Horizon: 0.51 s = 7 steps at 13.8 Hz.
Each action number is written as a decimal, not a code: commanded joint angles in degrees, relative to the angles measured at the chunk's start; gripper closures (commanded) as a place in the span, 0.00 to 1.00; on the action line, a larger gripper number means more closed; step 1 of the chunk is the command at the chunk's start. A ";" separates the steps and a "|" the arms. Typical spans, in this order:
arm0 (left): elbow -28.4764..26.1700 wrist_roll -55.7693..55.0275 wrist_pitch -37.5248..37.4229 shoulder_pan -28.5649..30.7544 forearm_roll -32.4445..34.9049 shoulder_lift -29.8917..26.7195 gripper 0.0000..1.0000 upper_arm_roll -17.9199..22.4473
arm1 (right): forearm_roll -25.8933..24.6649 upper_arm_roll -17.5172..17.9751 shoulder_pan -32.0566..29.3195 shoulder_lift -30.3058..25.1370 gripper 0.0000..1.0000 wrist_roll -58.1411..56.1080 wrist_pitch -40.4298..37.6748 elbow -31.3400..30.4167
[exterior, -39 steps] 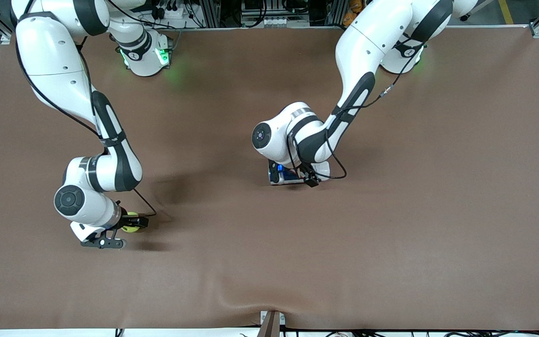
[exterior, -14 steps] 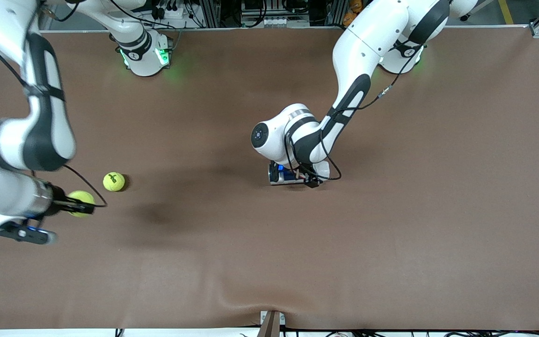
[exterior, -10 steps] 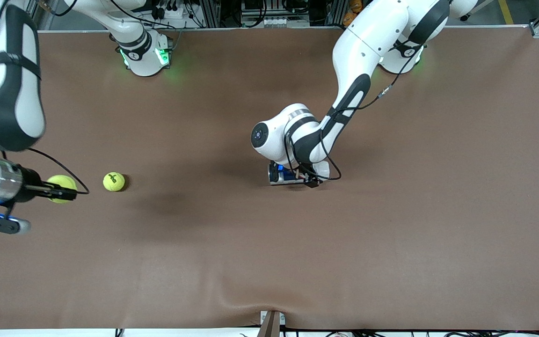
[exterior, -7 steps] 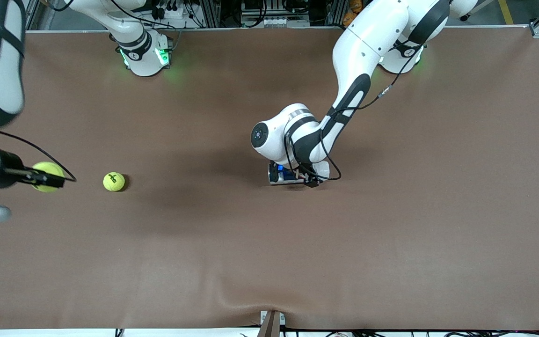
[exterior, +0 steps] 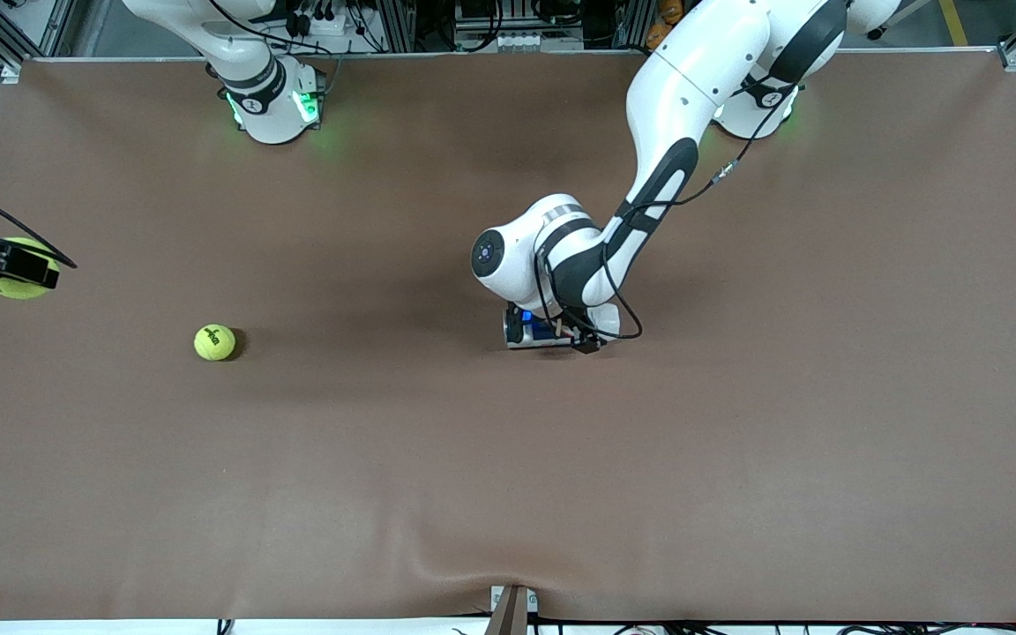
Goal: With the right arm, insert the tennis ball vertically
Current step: 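Lift the ball with the right gripper while the left gripper holds the can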
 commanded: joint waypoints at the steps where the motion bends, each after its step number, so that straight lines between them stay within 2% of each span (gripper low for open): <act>1: 0.52 -0.96 -0.40 -0.67 -0.04 -1.43 0.21 -0.13 | -0.36 0.91 -0.38 0.09 1.00 -0.48 1.48 -1.06; 4: 2.45 -3.33 1.00 -0.58 -0.04 -1.61 0.21 -2.14 | 0.08 0.91 -0.82 0.09 1.00 -0.57 1.49 -1.06; 7: 2.81 -8.15 5.74 -0.49 -0.04 -2.14 0.21 -3.82 | -0.01 0.91 -0.73 0.09 1.00 -0.48 1.40 -1.15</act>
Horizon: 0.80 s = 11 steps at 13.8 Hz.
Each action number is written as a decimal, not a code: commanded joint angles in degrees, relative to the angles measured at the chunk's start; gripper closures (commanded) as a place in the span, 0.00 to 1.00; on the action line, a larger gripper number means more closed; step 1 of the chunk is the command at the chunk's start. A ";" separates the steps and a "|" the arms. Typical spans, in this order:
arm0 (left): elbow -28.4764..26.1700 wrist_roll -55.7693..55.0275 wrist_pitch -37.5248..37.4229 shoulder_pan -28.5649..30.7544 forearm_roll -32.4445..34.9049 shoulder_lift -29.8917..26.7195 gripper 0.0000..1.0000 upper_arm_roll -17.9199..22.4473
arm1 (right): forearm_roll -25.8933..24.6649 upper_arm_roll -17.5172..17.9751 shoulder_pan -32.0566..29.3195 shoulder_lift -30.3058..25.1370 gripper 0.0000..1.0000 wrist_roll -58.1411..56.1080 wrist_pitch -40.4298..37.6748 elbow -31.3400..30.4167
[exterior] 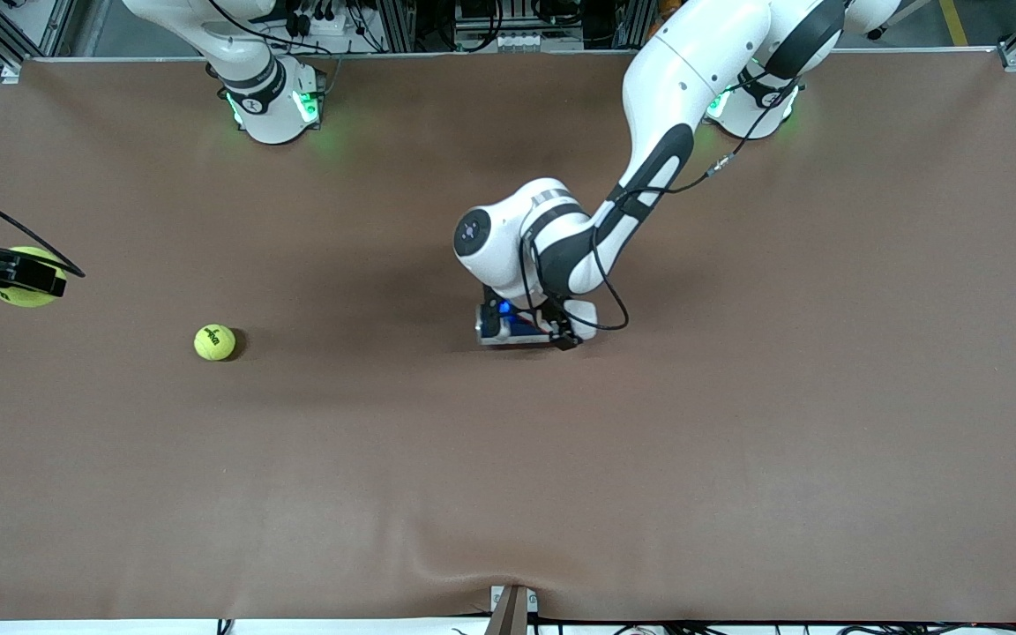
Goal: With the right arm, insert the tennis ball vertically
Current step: 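Lift the ball with the right gripper while the left gripper holds the can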
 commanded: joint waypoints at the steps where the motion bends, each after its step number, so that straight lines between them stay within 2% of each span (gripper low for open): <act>1: -0.25 -5.46 4.54 -0.38 -0.03 -1.58 0.21 -0.56 | -0.10 0.66 -0.64 -0.55 1.00 -0.48 0.26 -0.51; 6: -0.34 -16.18 17.02 -0.29 -0.03 -1.58 0.21 -1.08 | -0.45 0.66 -0.37 -0.55 1.00 -0.48 0.26 -0.95; 11: -0.52 -23.83 25.46 -0.56 0.40 -1.05 0.21 -1.00 | -0.36 0.66 -0.37 -0.55 1.00 -0.39 0.35 -0.95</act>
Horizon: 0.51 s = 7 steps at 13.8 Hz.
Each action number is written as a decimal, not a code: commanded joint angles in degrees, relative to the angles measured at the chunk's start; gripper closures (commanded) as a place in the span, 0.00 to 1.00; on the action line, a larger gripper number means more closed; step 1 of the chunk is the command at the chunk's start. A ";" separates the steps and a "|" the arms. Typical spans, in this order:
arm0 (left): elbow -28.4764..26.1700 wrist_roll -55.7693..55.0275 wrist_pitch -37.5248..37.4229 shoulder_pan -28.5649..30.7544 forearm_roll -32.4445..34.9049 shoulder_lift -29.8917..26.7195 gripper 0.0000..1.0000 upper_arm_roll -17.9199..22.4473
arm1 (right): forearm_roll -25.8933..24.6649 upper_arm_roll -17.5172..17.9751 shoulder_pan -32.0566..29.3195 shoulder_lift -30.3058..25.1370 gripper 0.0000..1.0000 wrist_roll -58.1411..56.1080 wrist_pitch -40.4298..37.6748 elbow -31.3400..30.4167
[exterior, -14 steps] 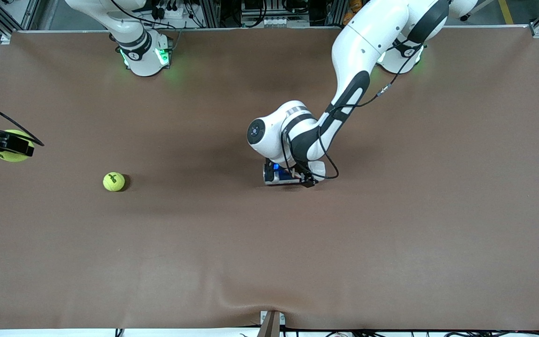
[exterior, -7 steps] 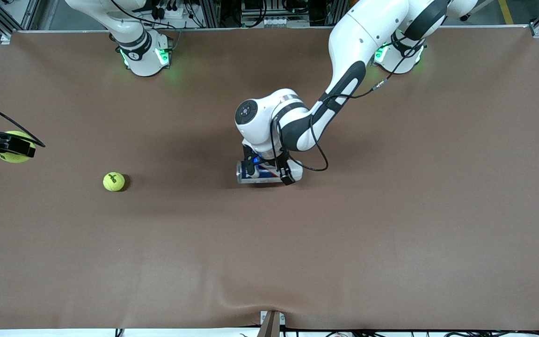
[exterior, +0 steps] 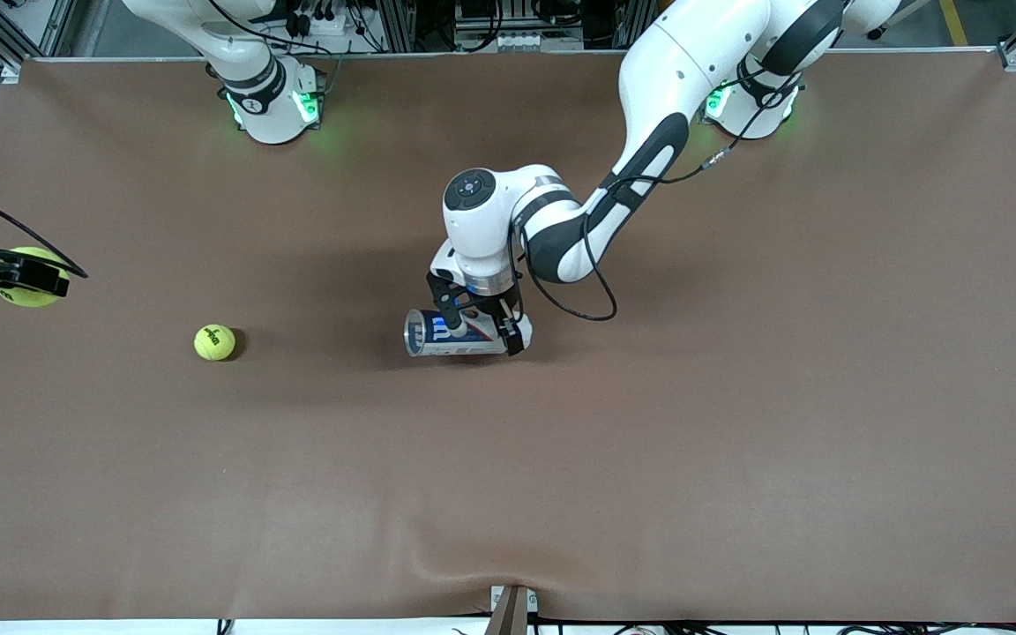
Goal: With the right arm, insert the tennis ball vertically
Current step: 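Lift the ball with the right gripper while the left gripper holds the can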
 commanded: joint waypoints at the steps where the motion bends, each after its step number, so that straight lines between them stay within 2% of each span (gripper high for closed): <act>1: -0.87 -5.33 4.67 -0.58 0.59 -0.35 0.22 0.13 | -0.27 0.58 -0.38 -0.55 1.00 -0.39 0.34 -0.47; 7: -1.84 -17.28 13.73 -1.02 1.12 -0.18 0.22 0.39 | -0.36 0.58 -0.38 -0.55 1.00 -0.39 0.34 -0.47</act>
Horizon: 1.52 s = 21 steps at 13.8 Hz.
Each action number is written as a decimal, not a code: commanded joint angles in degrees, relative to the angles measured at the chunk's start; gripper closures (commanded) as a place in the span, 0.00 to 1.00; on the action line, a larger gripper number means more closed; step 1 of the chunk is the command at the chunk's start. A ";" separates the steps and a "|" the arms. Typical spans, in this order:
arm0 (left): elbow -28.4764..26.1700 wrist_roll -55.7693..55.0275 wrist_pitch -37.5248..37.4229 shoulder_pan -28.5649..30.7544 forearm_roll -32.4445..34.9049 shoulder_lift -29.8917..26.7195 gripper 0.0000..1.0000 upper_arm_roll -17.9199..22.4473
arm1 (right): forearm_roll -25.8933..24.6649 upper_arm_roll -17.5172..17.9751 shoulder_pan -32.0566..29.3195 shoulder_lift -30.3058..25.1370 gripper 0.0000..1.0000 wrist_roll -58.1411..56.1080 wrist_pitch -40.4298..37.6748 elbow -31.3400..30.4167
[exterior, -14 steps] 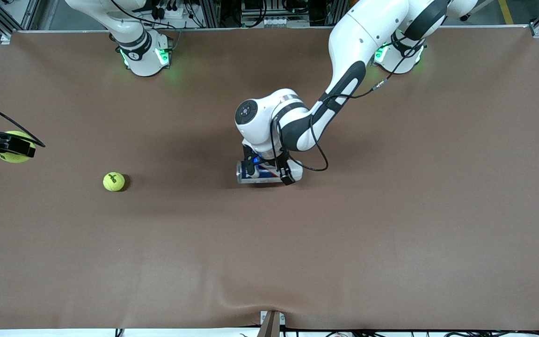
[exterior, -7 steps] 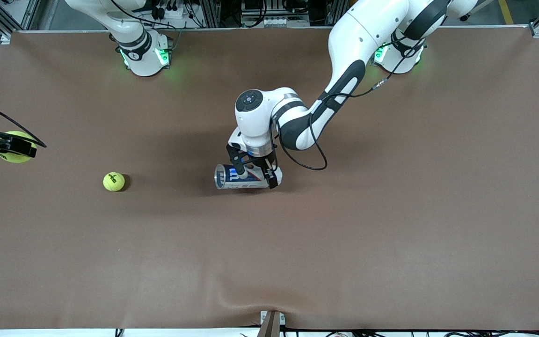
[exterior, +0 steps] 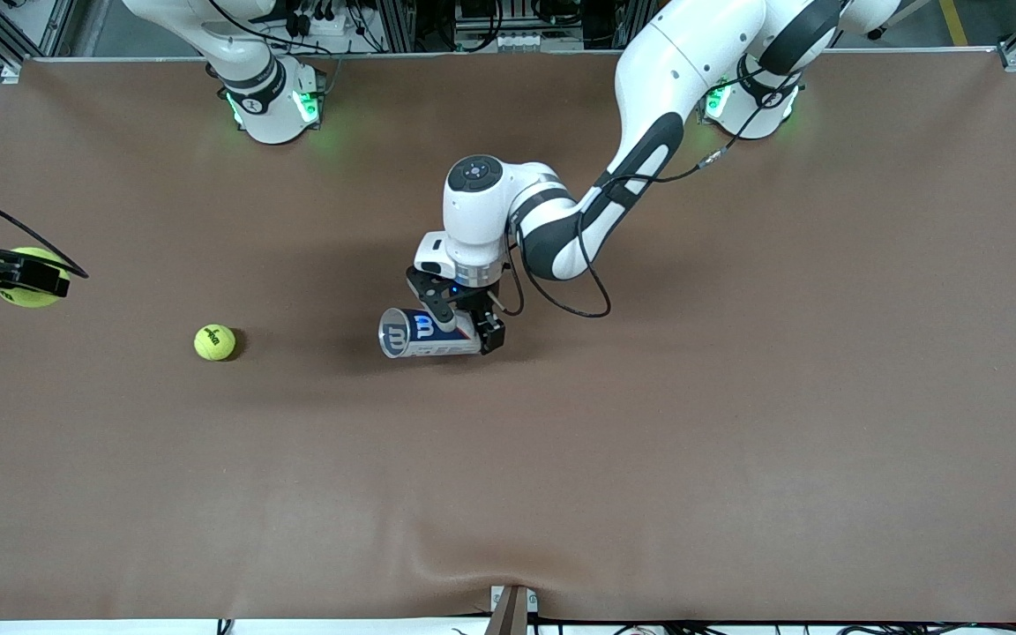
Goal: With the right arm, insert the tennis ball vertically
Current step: 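Lift the ball with the right gripper while the left gripper holds the can, then tilt the can opening with the left gripper while the right gripper carries the ball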
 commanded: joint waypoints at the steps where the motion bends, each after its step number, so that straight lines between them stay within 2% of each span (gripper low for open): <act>1: -1.35 -6.40 4.82 -0.34 1.82 -0.19 0.22 0.49 | -0.27 0.56 -0.38 -0.55 1.00 -0.39 0.32 -0.37; 5: -6.52 -10.62 15.88 0.71 4.02 -0.19 0.21 1.02 | -0.36 0.56 -0.38 -0.47 1.00 -0.30 0.32 -0.46; 9: -11.01 -15.29 29.60 0.72 8.58 -0.02 0.22 4.97 | -0.36 0.56 -0.29 -0.47 1.00 -0.03 0.32 -0.46; 13: -12.24 -15.47 36.63 0.71 9.12 0.33 0.22 6.12 | -0.36 0.56 -0.29 -0.47 1.00 0.05 0.32 -0.37; 15: -12.60 -15.47 41.03 0.28 9.21 0.77 0.22 8.48 | -0.36 0.56 -0.29 -0.47 1.00 0.05 0.23 -0.46; 17: -12.60 -15.38 42.89 0.01 9.73 1.56 0.21 9.11 | -0.36 0.56 -0.29 -0.47 1.00 0.05 0.32 -0.46; 19: -12.51 -15.47 44.64 0.80 14.54 2.44 0.21 9.11 | -0.36 0.56 -0.29 -0.47 1.00 0.14 0.32 -0.37; 21: -12.42 -15.47 48.16 1.77 15.01 3.84 0.21 9.20 | -0.27 0.56 -0.29 -0.47 1.00 0.14 0.32 -0.46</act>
